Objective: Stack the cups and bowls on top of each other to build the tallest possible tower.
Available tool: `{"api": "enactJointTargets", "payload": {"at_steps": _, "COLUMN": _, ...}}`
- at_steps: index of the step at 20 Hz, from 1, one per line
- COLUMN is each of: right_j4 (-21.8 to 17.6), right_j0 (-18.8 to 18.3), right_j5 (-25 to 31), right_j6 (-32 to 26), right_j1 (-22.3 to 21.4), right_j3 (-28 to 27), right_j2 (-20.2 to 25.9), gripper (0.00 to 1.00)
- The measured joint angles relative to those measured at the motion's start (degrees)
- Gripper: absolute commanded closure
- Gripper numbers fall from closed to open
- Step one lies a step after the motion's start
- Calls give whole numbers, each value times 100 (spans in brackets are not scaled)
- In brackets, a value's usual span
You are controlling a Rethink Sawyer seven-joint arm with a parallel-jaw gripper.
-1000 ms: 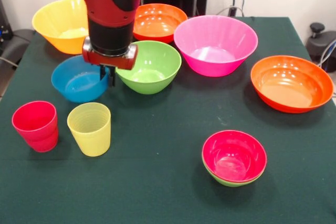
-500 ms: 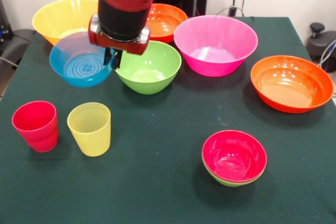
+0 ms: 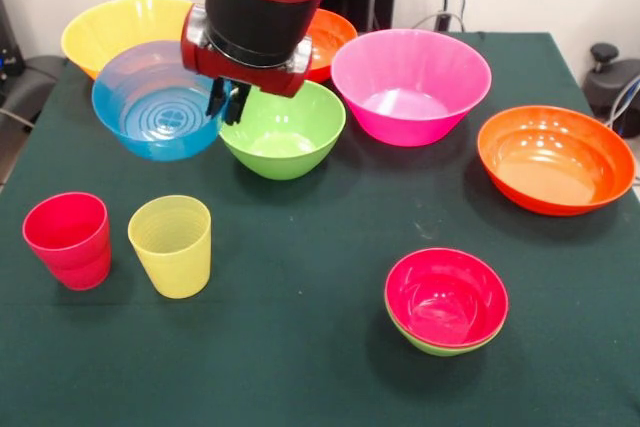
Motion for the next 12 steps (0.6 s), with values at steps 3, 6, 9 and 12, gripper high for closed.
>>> {"api": "enactJointTargets", "payload": {"at_steps": 3, "right_j4": 70, "right_j0": 82, "right_j5": 0, "right_j6": 0, "right_j1": 49, "right_j3": -141, "right_j2": 2, "gripper": 100}}
{"api": "enactJointTargets", "payload": {"at_steps": 6, "right_j4": 177, "right_j0": 174, "right_j5": 0, "right_j6": 0, "right_j1": 141, "right_j3": -248, "right_j2": 1, "gripper": 100}}
{"api": "enactJointTargets", "payload": {"at_steps": 9, "right_j4": 245, "right_j0": 277, "right_j5": -1, "right_j6": 0, "right_j1": 265, "right_j3": -304, "right_j2": -3, "gripper": 100}}
{"api": "enactJointTargets", "payload": {"at_steps": 12, "right_j4": 358, "right_j0": 405, "right_j5": -57, "right_j6": 19, "right_j1": 438, "right_j3": -359, "right_j2": -7, "gripper": 100}}
